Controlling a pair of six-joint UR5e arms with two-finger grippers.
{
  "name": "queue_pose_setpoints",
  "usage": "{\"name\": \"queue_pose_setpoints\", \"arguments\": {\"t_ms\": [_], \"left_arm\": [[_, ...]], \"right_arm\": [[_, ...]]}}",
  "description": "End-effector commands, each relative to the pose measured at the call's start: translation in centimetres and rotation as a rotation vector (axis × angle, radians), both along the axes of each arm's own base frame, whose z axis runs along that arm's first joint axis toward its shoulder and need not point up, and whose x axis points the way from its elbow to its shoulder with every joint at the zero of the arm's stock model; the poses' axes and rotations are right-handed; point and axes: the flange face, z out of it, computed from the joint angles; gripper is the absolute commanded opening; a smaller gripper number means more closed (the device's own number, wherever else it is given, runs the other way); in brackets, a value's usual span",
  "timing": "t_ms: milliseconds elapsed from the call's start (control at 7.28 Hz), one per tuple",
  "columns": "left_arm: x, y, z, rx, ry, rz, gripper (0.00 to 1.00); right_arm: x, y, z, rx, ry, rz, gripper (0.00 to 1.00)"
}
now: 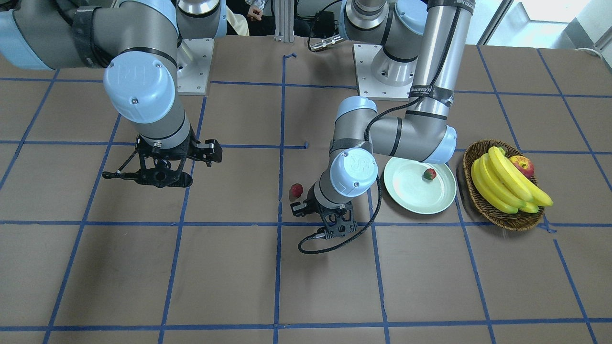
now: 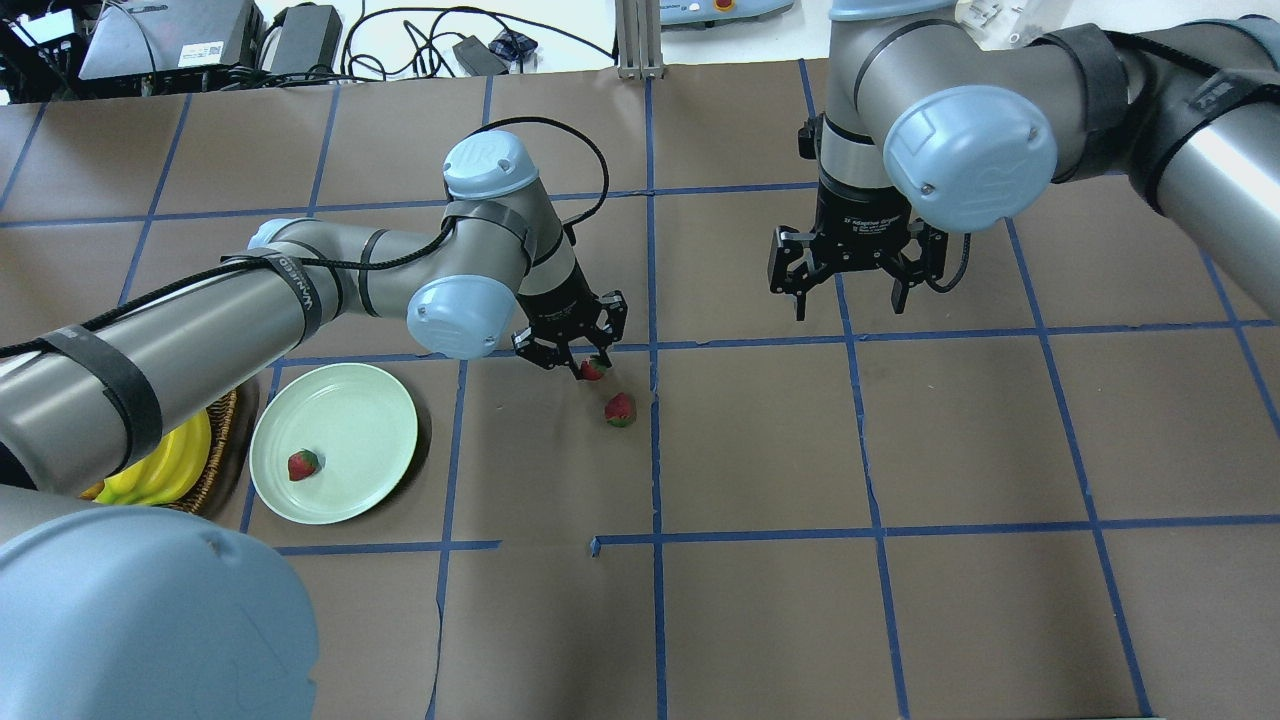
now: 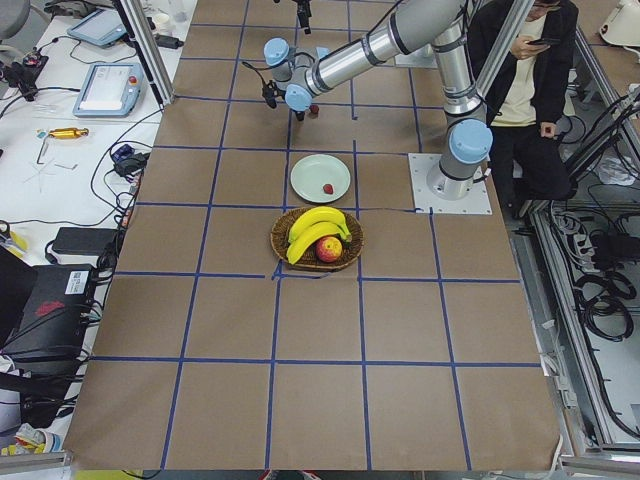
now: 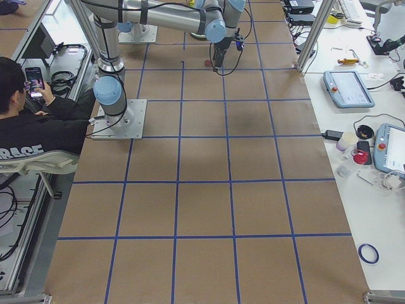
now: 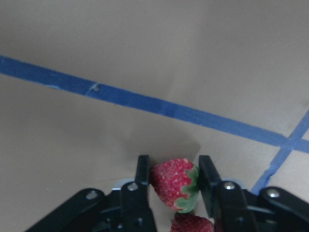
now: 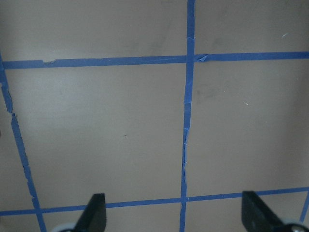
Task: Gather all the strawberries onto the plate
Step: 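Carry the strawberry onto the plate and open the left gripper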
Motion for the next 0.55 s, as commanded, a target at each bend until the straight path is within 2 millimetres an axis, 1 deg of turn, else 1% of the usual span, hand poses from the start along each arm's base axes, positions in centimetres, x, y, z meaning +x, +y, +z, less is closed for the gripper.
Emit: {"name": "queue_pose_setpoints", "arguments": {"t_ms": [0, 137, 412], "left_arm": [[0.6, -1.0, 3.5, -0.036, -0.009, 0.009, 0.0], [2.5, -1.2, 4.0, -0.028, -0.07, -0.01, 0.0], [9.7, -1.1, 4.6, 0.069, -0.147, -0.146, 0.0]], "right_arm": [[0.0, 0.0, 0.0, -0.003, -0.001, 0.001, 1.0], [0.0, -0.1, -0.1, -0.002, 0.0, 0.001, 1.0], [0.0, -0.1, 0.0, -0.005, 0.0, -0.001, 1.0]]}}
